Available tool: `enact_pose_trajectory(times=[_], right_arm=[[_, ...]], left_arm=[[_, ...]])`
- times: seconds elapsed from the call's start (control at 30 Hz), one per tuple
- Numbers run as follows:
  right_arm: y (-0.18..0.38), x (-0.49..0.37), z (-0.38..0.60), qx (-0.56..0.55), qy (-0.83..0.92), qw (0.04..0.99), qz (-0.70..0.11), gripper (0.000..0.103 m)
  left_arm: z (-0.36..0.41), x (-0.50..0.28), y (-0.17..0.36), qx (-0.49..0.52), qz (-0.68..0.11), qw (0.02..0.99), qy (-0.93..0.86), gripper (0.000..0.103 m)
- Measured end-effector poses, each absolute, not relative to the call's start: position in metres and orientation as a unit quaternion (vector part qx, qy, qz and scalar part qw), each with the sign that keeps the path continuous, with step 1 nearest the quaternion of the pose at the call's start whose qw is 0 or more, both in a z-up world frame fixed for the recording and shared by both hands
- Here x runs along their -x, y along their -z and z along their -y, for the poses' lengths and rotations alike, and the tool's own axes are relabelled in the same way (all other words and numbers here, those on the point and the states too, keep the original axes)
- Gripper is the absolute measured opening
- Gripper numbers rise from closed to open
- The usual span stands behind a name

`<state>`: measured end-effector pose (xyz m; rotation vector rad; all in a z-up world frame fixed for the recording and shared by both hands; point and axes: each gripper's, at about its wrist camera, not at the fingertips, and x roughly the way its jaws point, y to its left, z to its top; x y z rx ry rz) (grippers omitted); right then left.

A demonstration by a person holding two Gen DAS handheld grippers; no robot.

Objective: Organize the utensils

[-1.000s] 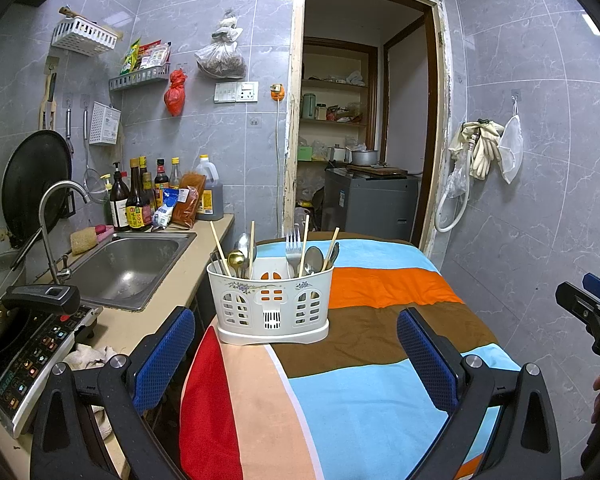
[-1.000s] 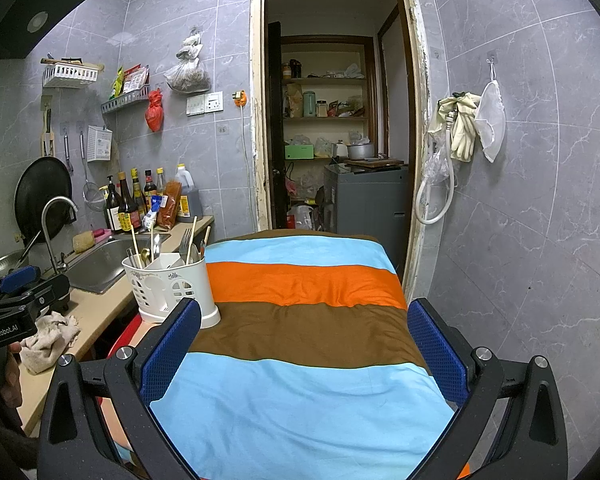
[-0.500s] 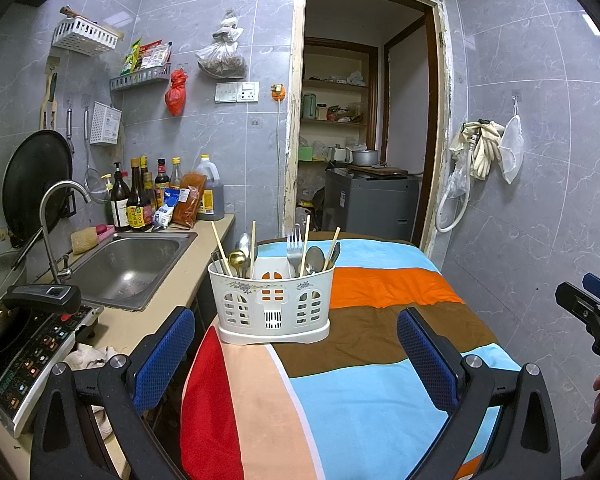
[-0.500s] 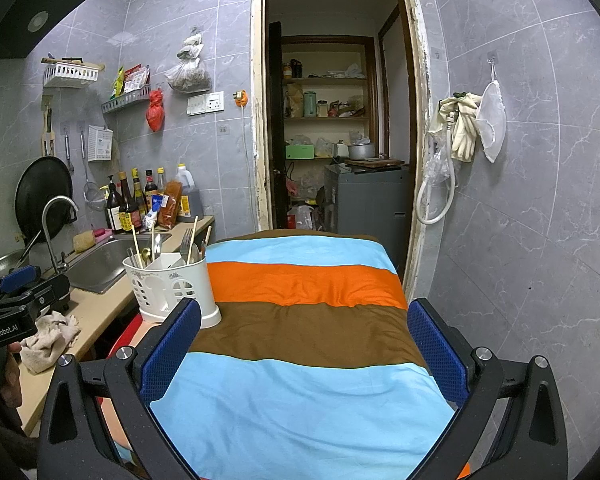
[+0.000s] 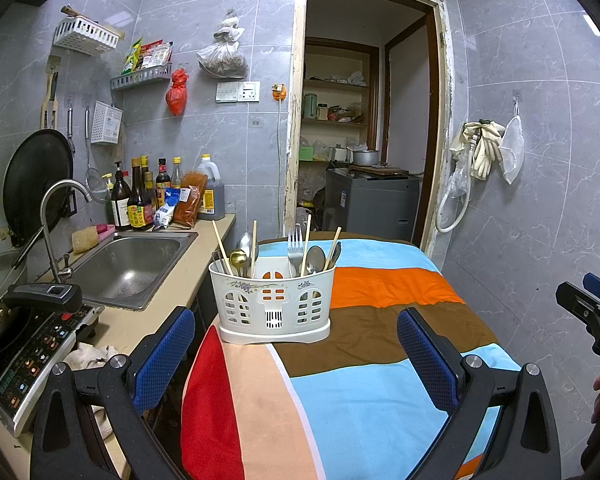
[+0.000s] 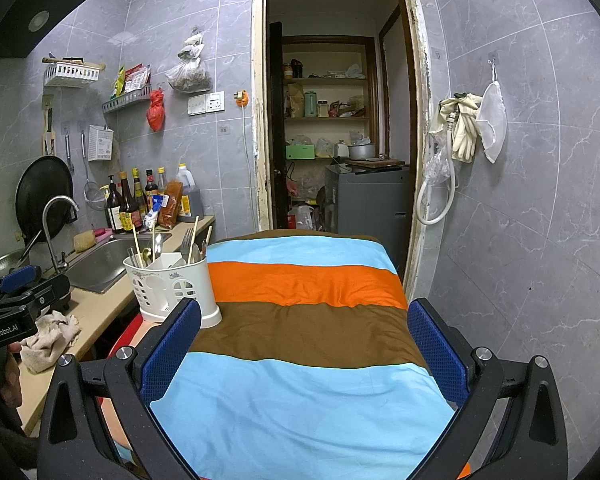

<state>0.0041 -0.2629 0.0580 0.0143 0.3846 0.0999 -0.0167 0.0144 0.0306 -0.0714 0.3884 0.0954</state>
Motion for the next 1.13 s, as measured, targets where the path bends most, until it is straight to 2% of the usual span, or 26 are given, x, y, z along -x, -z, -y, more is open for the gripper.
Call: enact_pose_trajectory(times=[1.13], right_arm=[[-0.0587, -0.0057, 0.2617, -0.007, -0.049, 0.98, -0.192, 0.101]], left_arm=[[-0.0123, 0.0228, -0.0317, 0.039, -0.19, 0.98, -0.046, 0.102]])
